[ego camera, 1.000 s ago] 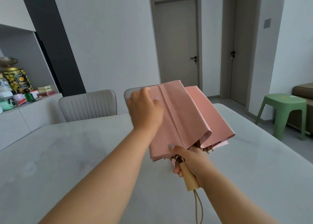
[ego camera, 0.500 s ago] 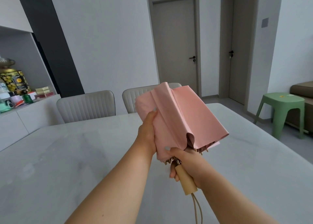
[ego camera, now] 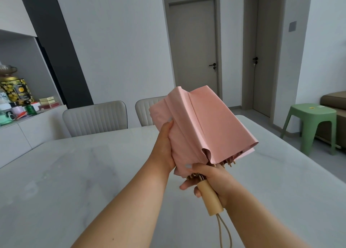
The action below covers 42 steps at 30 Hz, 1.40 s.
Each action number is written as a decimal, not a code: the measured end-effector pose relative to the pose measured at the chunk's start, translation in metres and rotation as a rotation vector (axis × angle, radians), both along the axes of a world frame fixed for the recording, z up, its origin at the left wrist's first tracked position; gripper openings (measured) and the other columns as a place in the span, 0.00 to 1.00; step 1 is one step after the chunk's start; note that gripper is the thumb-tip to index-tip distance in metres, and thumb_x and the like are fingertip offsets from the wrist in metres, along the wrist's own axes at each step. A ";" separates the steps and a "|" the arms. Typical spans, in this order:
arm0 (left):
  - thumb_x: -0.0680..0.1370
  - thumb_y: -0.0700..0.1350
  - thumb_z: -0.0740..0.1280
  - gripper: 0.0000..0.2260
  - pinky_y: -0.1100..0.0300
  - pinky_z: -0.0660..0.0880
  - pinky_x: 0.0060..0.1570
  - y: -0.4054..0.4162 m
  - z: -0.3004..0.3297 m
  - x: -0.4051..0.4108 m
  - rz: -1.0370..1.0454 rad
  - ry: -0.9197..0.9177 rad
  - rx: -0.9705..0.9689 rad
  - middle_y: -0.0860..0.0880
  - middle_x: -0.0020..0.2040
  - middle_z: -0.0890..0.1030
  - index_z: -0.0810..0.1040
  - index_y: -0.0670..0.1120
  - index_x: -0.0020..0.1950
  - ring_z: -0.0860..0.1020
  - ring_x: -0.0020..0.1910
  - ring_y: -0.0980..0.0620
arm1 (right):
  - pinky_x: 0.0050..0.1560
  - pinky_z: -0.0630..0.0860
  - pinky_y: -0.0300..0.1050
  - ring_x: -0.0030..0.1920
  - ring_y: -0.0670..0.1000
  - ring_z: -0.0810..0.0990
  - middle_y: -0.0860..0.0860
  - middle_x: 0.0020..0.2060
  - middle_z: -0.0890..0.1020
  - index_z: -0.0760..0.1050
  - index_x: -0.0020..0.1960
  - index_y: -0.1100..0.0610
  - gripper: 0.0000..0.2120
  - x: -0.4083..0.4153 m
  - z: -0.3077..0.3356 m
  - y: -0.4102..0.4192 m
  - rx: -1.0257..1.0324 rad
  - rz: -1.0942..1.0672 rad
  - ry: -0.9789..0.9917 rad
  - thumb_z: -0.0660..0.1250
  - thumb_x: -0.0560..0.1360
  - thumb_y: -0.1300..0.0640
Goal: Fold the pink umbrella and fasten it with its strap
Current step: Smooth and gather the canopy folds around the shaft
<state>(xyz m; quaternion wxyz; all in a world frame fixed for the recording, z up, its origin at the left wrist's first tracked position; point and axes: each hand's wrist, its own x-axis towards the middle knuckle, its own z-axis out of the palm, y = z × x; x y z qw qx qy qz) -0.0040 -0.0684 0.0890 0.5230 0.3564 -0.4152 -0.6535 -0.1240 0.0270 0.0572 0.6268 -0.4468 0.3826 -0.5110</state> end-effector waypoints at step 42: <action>0.78 0.49 0.64 0.22 0.61 0.67 0.35 -0.016 0.135 0.034 0.022 -0.333 -0.385 0.52 0.26 0.75 0.73 0.47 0.24 0.73 0.29 0.55 | 0.23 0.71 0.41 0.20 0.52 0.72 0.57 0.24 0.77 0.77 0.39 0.68 0.05 0.001 -0.005 -0.005 0.037 -0.140 0.074 0.67 0.73 0.67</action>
